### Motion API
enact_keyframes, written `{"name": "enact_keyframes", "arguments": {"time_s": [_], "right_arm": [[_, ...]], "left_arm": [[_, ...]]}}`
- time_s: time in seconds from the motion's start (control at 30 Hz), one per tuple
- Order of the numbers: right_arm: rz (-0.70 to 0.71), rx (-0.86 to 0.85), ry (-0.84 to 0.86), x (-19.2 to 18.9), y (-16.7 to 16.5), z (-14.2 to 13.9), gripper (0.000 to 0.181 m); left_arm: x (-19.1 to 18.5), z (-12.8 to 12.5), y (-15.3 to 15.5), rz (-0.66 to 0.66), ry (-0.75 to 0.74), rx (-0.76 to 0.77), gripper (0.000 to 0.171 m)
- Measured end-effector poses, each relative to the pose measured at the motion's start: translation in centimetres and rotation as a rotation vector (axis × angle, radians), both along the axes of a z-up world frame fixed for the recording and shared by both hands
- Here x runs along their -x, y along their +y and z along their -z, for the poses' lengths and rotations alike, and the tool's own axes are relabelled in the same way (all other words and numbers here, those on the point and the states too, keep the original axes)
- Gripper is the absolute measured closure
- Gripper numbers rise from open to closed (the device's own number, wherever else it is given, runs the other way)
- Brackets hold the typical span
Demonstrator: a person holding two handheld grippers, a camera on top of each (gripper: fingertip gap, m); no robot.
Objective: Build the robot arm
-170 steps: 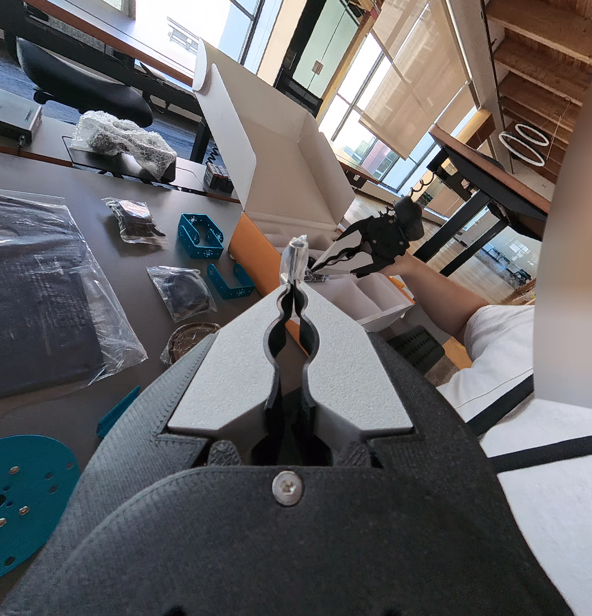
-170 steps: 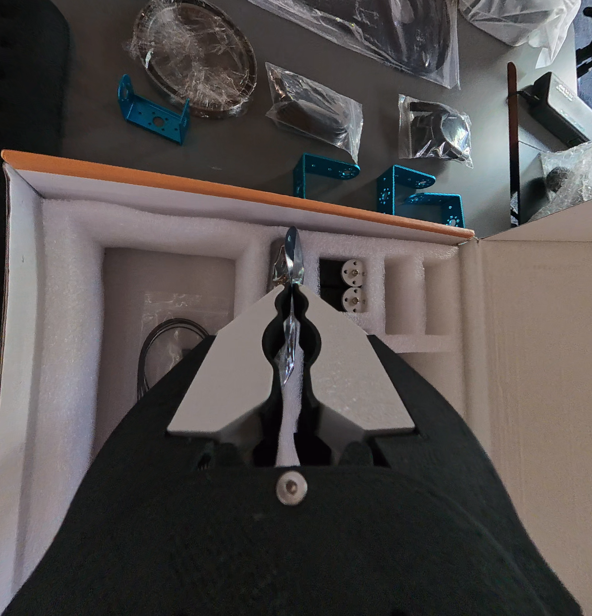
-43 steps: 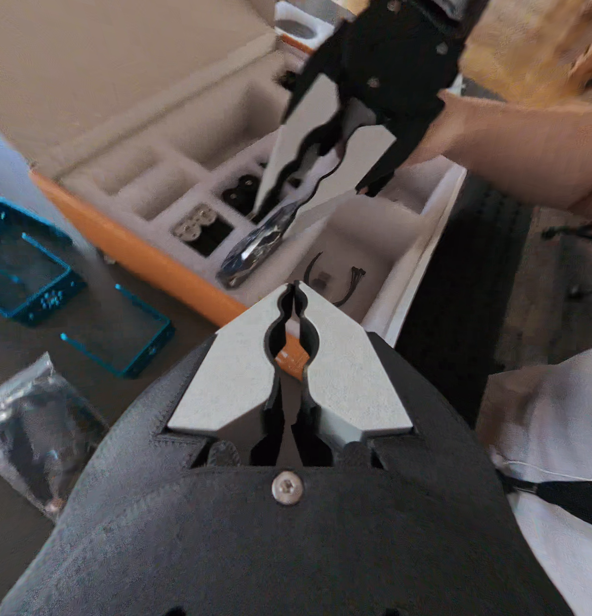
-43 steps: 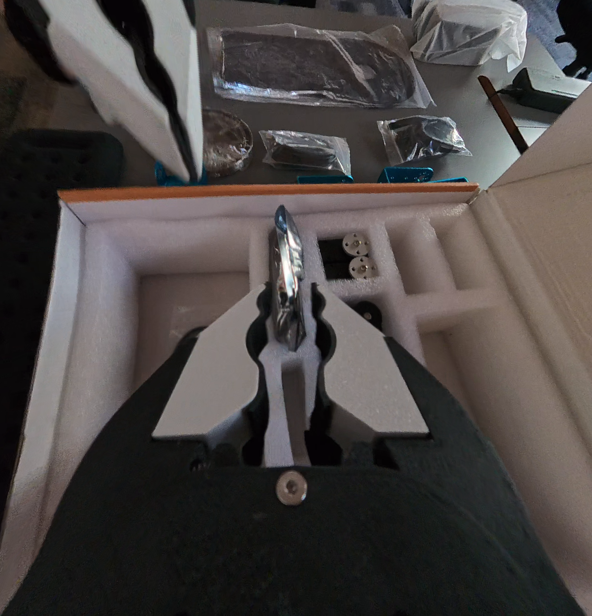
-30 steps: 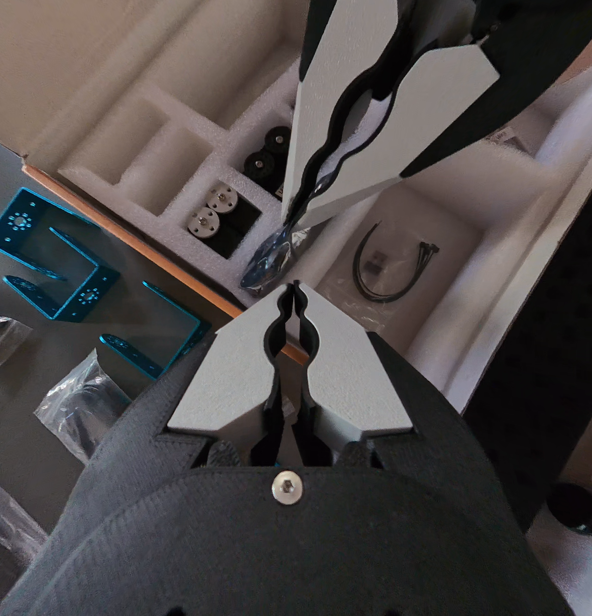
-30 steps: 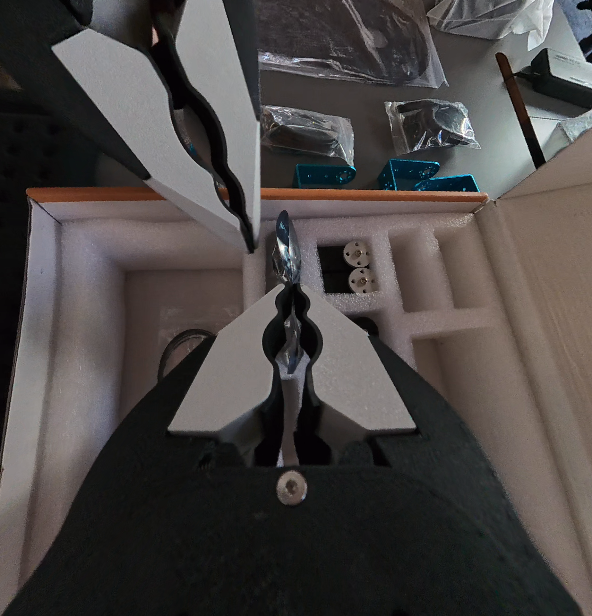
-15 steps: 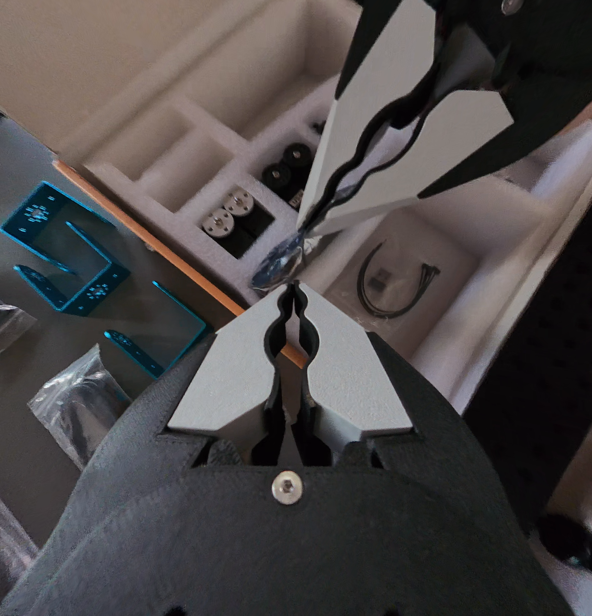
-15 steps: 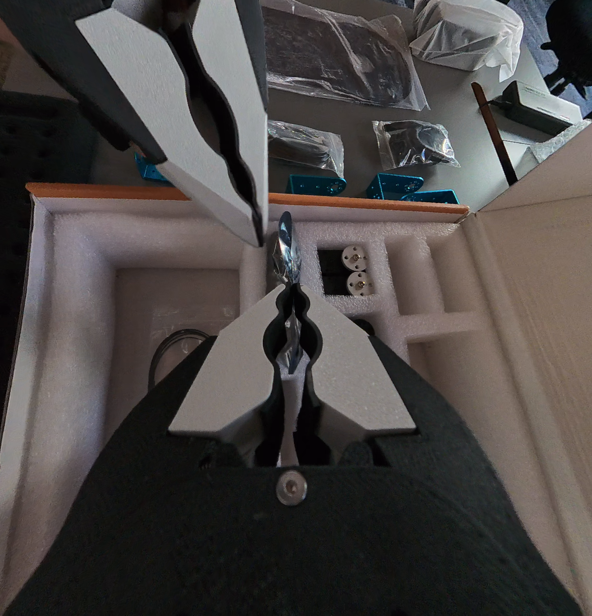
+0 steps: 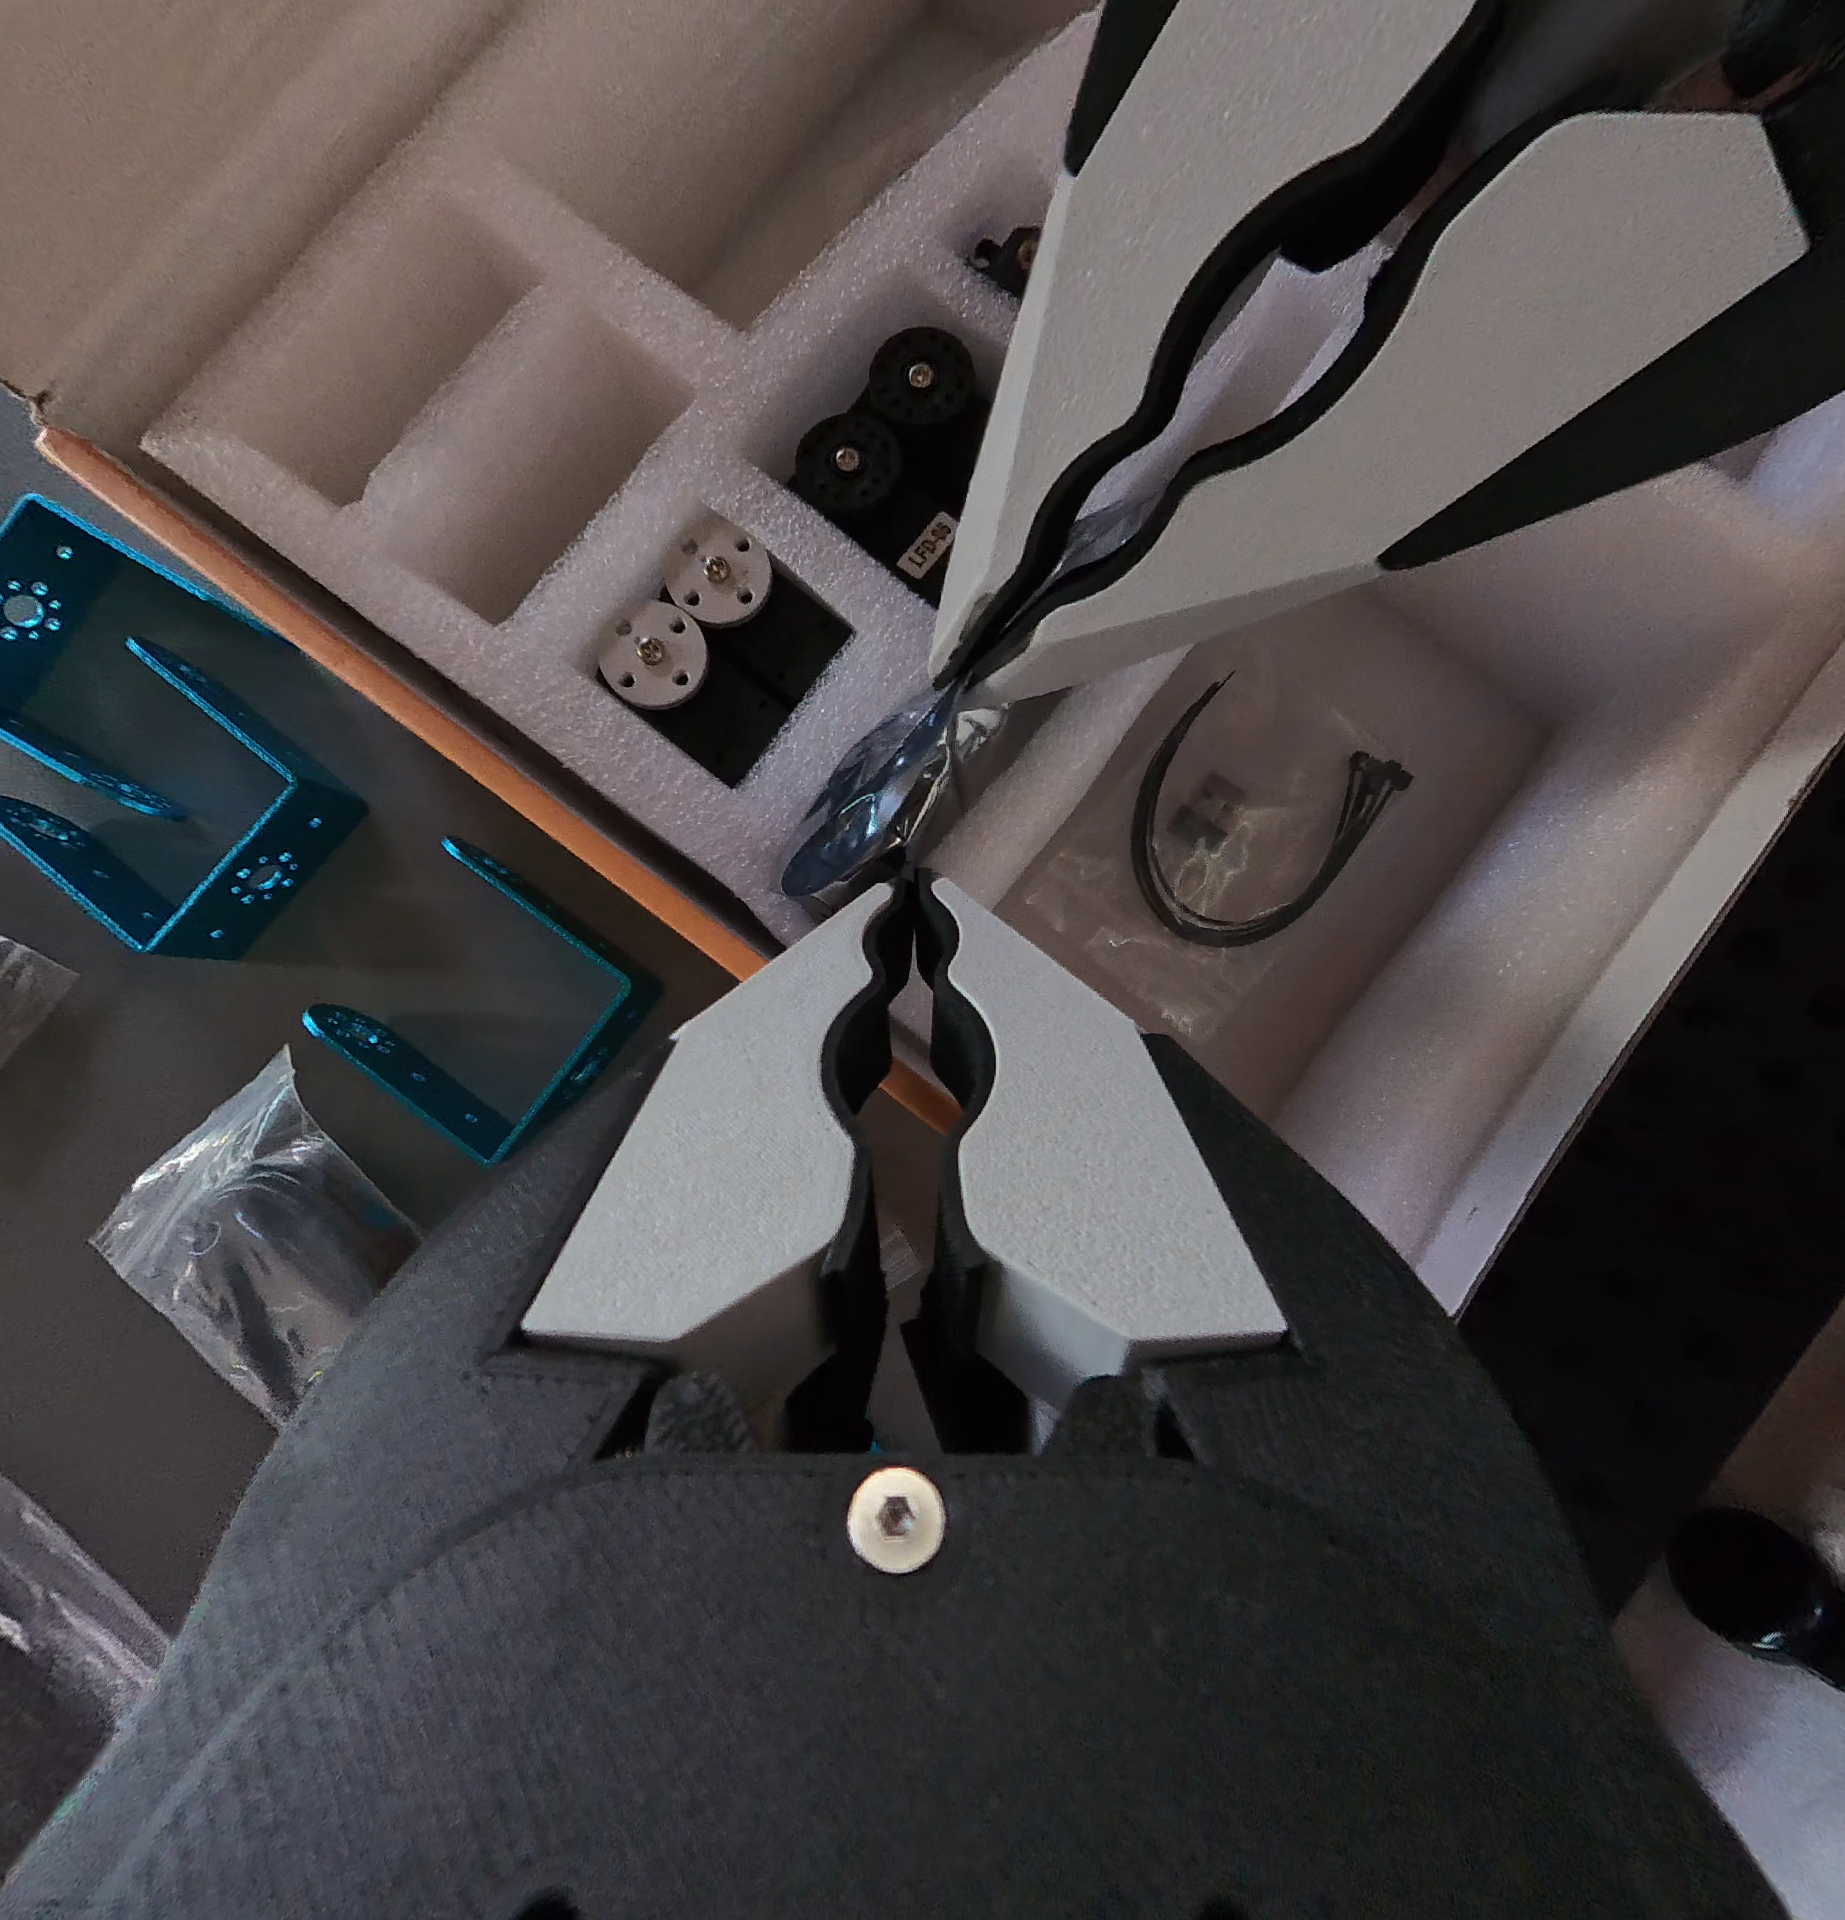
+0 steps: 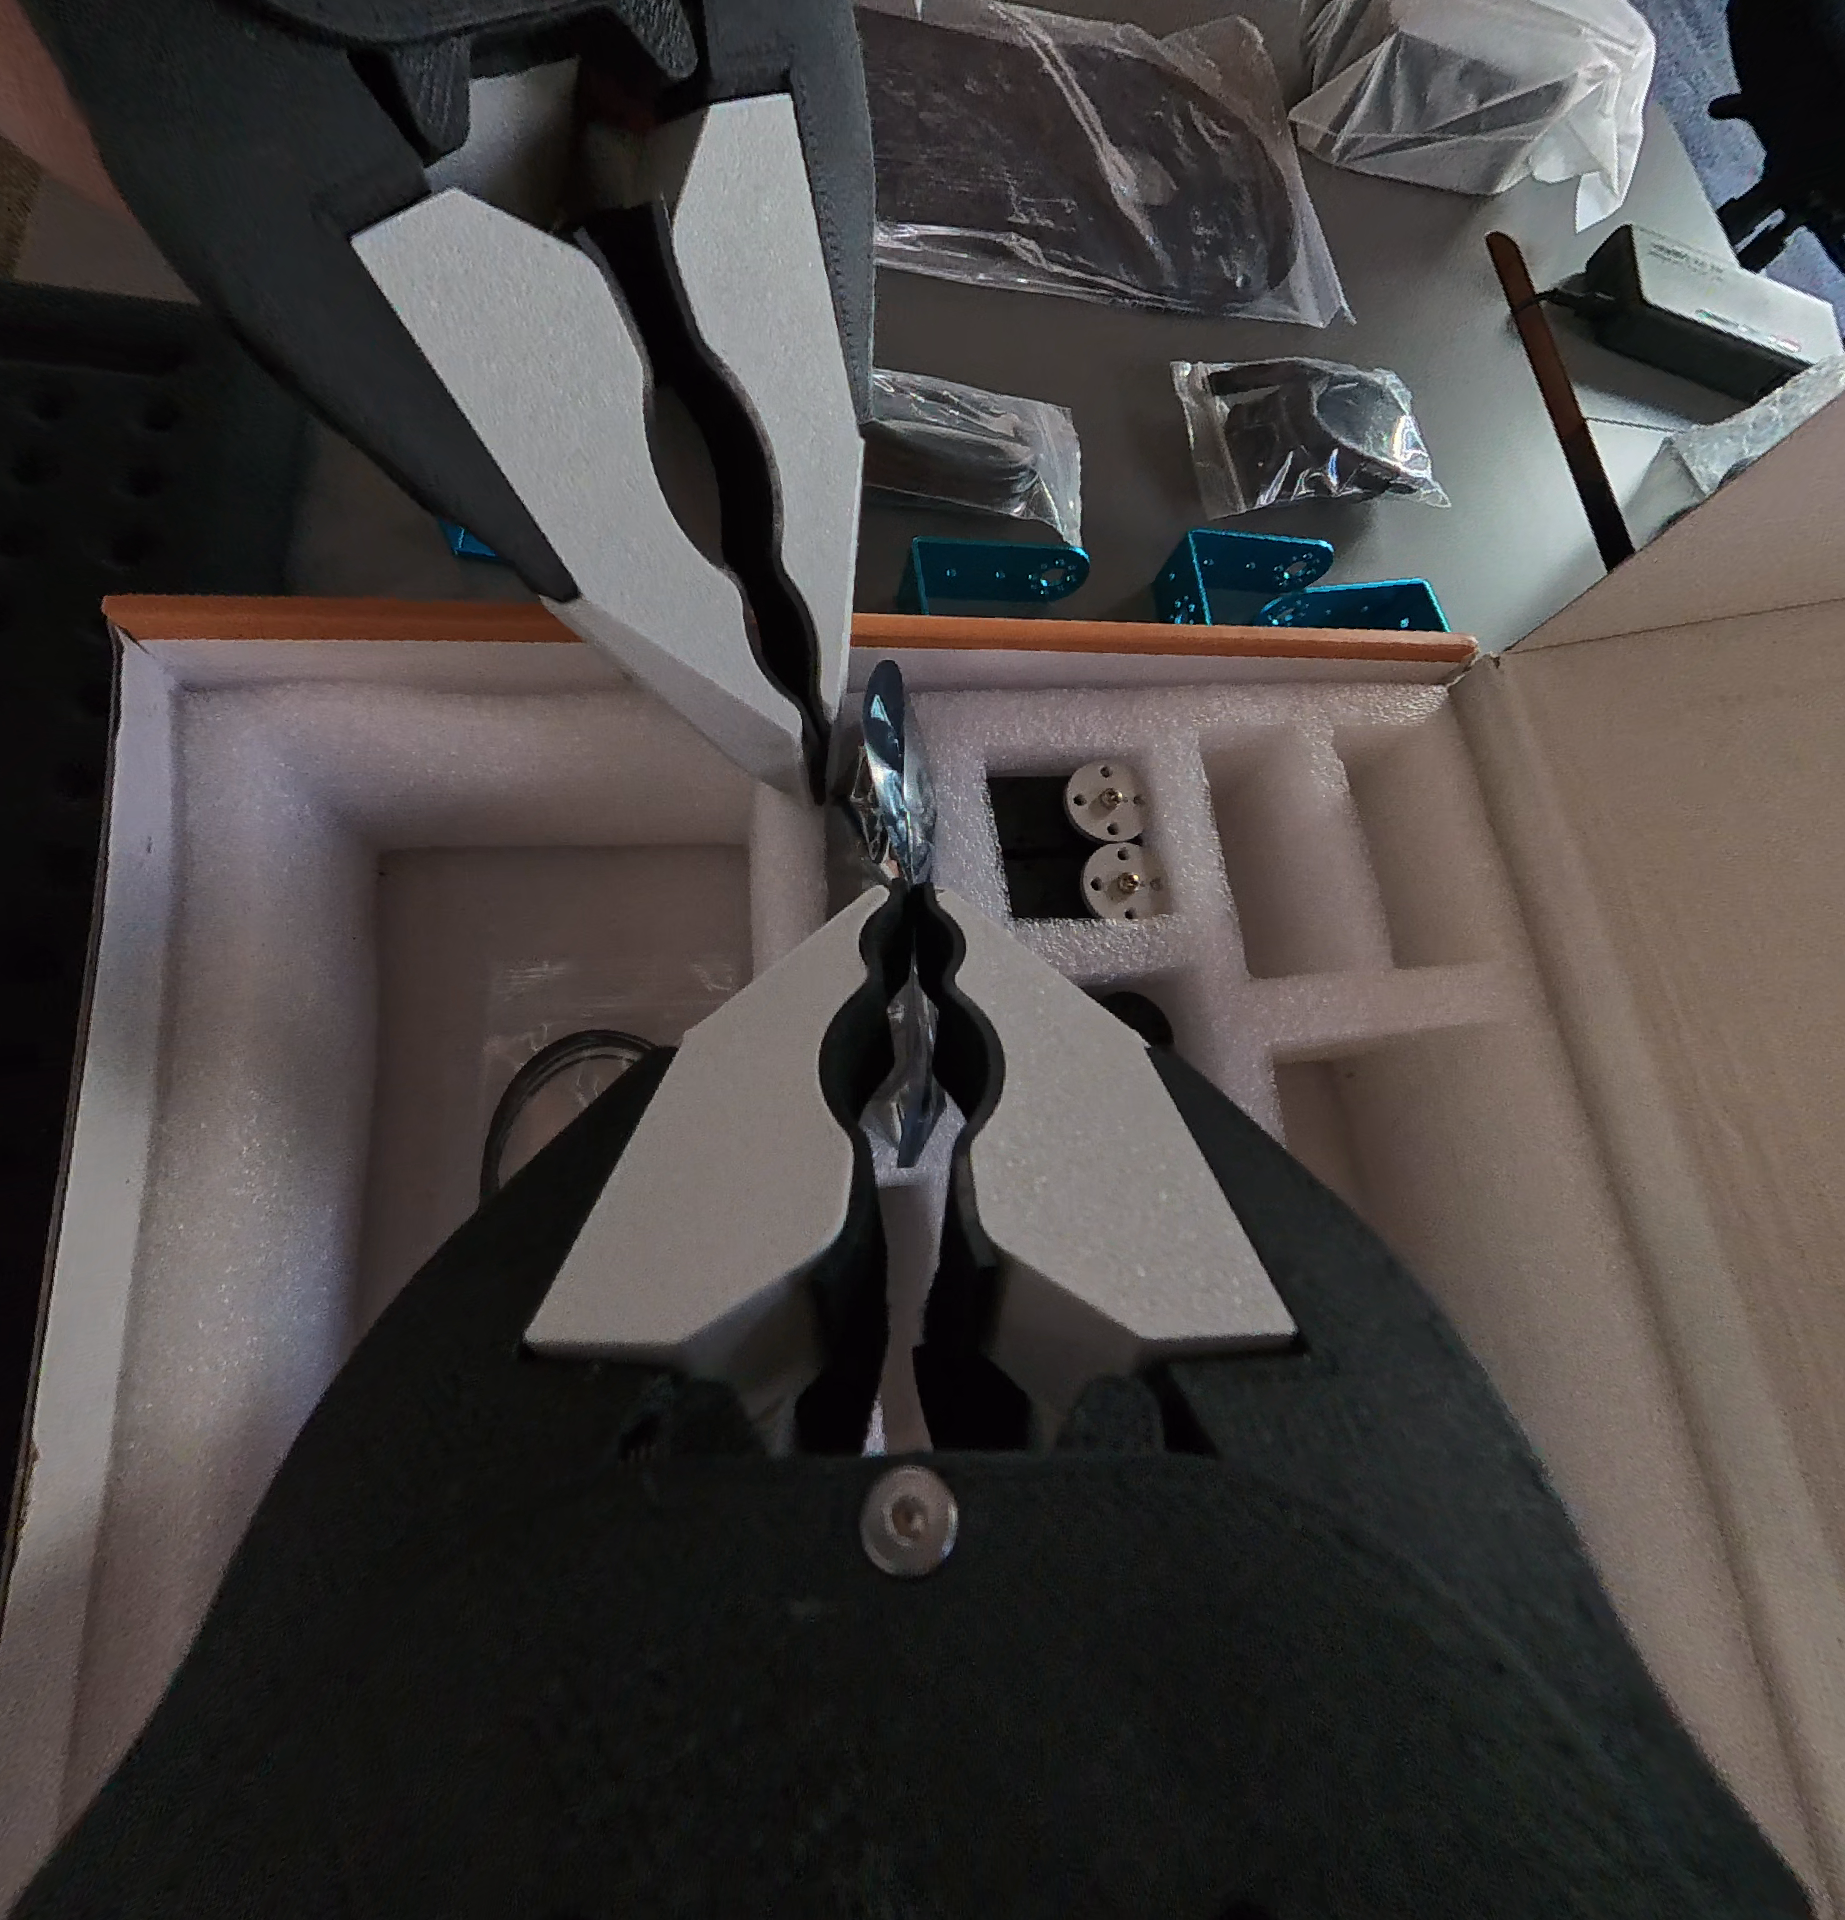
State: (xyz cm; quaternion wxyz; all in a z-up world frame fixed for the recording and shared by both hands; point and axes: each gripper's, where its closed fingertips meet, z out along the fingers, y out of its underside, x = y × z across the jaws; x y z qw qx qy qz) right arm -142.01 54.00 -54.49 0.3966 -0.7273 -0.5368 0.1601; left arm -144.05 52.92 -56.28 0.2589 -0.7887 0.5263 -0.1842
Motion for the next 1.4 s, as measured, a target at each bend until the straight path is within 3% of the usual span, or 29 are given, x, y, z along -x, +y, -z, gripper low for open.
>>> {"name": "enact_keyframes", "arguments": {"time_s": [0.43,0.53,0.6,0.67,0.77,0.87,0.97,1.07,1.2,1.4], "right_arm": [[-0.069,-0.099,-0.043,-0.4,-1.1,-0.5,0.181],[-0.094,-0.133,-0.072,-0.5,-1.3,-0.1,0.181],[-0.099,-0.164,-0.101,-0.4,-1.4,0.2,0.181],[-0.108,-0.16,-0.107,-0.4,-1.3,0.3,0.181],[-0.12,-0.165,-0.085,-0.3,-1.2,0.3,0.181],[-0.127,-0.184,-0.055,-0.3,-1.3,0.3,0.181],[-0.118,-0.145,-0.017,-0.3,-1.3,0.4,0.179],[-0.12,-0.08,0.022,-0.2,-1.5,0.7,0.164],[-0.096,0.024,0.036,-0.2,-1.1,1.3,0.165],[-0.078,0.083,0.044,-0.2,-1.3,1.4,0.174]], "left_arm": [[-0.3,-0.2,-0.5,0.029,-0.046,-0.016,0.171],[0.0,-1.4,-1.2,0.035,-0.165,0.058,0.171],[0.6,-3.7,0.0,-0.008,-0.289,0.085,0.171],[1.9,-3.9,2.5,-0.033,-0.214,0.002,0.171],[0.1,-3.3,1.7,0.136,-0.15,0.062,0.171],[-0.6,-1.6,3.2,0.24,0.007,-0.047,0.171],[-0.9,0.2,2.4,0.364,0.116,-0.003,0.171],[-0.8,0.0,2.3,0.421,0.123,0.049,0.171],[-0.8,0.4,2.2,0.433,0.093,0.142,0.171],[-0.8,0.8,2.1,0.475,0.061,0.08,0.171]]}}
